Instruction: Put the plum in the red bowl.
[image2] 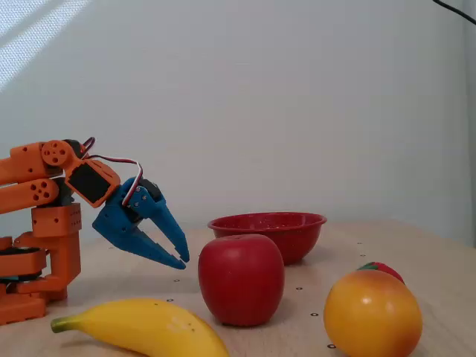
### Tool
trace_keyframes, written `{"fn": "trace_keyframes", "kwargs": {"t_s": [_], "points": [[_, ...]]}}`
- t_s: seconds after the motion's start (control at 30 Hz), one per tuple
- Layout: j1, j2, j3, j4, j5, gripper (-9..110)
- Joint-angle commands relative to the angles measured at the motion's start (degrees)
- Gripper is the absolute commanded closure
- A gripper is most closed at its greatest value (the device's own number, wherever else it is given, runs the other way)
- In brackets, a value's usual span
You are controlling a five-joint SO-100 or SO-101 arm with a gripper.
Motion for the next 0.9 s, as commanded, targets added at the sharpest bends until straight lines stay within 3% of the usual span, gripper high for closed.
{"fn": "trace_keyframes", "kwargs": {"t_s": [0.0,0.87], "points": [[-0.3,0.7,0.1,-0.4,0.5,101],[3.6,0.6,0.1,-0.4,6.0,101]]}}
